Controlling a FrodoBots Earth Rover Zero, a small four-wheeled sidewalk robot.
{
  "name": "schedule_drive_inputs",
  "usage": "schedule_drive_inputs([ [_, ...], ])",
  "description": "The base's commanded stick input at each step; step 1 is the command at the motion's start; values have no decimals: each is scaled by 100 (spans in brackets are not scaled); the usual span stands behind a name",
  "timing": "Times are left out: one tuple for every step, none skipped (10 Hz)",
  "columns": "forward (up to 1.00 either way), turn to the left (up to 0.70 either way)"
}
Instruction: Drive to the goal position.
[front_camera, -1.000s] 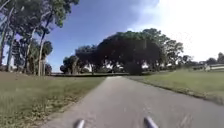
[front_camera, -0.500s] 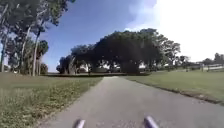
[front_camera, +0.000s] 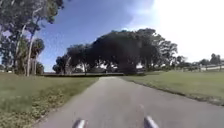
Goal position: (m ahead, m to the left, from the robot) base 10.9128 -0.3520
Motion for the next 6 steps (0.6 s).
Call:
schedule_drive_inputs([
  [85, 4],
  [85, 34],
  [85, 34],
  [85, 34],
  [85, 34],
  [85, 34],
])
